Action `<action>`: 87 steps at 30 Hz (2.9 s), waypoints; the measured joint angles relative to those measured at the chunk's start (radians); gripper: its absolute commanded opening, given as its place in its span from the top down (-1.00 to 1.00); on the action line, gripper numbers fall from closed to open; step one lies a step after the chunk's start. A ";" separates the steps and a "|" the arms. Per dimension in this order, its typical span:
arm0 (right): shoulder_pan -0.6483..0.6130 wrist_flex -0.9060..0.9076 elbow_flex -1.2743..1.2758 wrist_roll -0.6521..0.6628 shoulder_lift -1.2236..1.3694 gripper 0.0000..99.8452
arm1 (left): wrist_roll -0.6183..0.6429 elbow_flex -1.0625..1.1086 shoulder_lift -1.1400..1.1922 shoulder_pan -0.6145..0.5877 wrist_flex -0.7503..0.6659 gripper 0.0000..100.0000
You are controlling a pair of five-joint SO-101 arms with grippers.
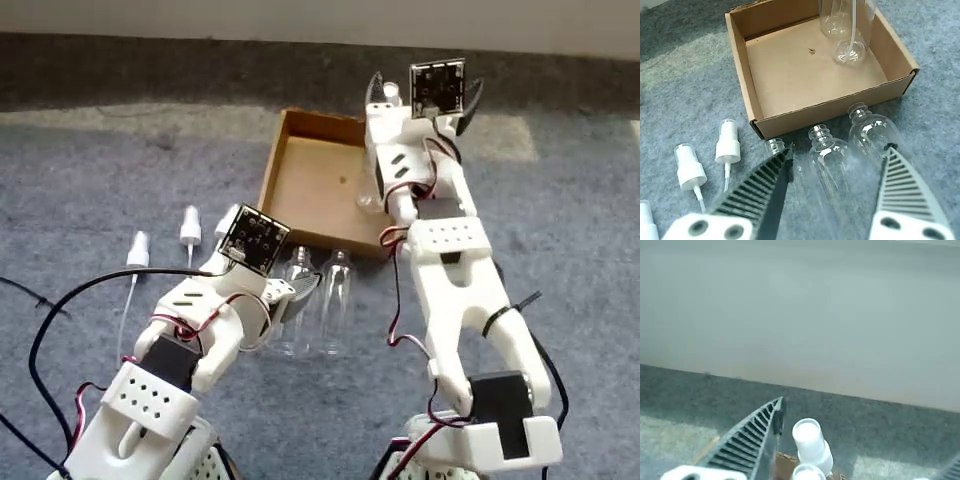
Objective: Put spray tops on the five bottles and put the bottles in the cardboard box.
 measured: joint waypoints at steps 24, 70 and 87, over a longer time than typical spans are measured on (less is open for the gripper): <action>-0.172 1.068 0.077 -0.295 -0.644 0.21 | -0.018 -0.305 0.080 -0.646 0.216 0.49; -0.348 1.051 0.318 -0.497 -0.084 0.99 | -0.186 -0.081 0.430 -0.850 0.132 0.48; 0.021 1.203 0.396 0.117 -0.189 0.99 | -0.180 -0.026 0.430 -0.847 0.054 0.48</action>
